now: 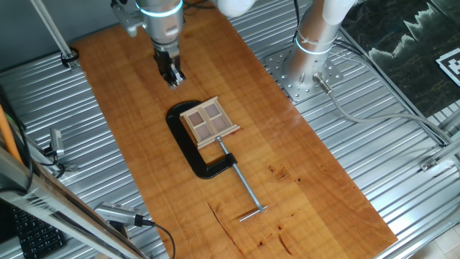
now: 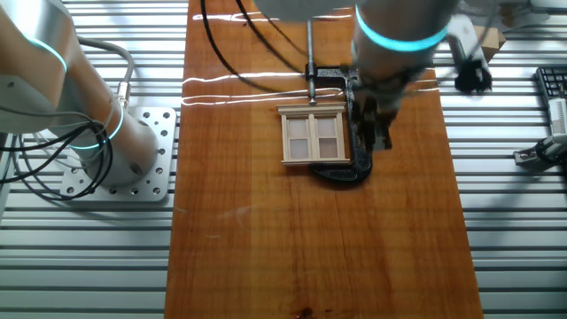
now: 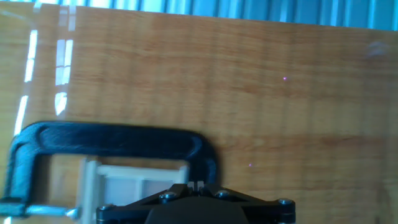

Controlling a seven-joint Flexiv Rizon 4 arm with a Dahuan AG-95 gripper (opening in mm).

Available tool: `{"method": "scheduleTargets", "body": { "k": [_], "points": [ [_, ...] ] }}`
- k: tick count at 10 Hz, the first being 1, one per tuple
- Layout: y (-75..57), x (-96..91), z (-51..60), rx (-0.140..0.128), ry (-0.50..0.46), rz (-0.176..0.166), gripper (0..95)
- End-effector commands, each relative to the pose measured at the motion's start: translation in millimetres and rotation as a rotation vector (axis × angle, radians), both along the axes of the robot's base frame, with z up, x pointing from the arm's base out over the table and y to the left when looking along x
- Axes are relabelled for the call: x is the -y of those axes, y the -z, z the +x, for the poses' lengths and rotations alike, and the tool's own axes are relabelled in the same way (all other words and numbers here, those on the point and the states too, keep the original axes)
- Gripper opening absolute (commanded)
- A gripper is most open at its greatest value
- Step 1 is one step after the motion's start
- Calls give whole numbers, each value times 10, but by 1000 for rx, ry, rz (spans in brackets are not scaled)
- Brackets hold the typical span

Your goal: Open a sliding window

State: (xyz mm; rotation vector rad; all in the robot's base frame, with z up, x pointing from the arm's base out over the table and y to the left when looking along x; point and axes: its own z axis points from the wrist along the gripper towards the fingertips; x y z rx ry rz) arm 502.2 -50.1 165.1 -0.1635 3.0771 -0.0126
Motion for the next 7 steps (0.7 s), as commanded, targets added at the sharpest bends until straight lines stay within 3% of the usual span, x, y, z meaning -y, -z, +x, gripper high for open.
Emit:
{"method": "scheduleTargets", "body": {
  "k": [1, 4, 7],
  "points": [
    [-13, -15, -15, -1, 39, -10, 0],
    [105, -131, -113, 11, 62, -7, 0],
    [222, -226, -226, 5, 92, -3, 0]
  ]
}}
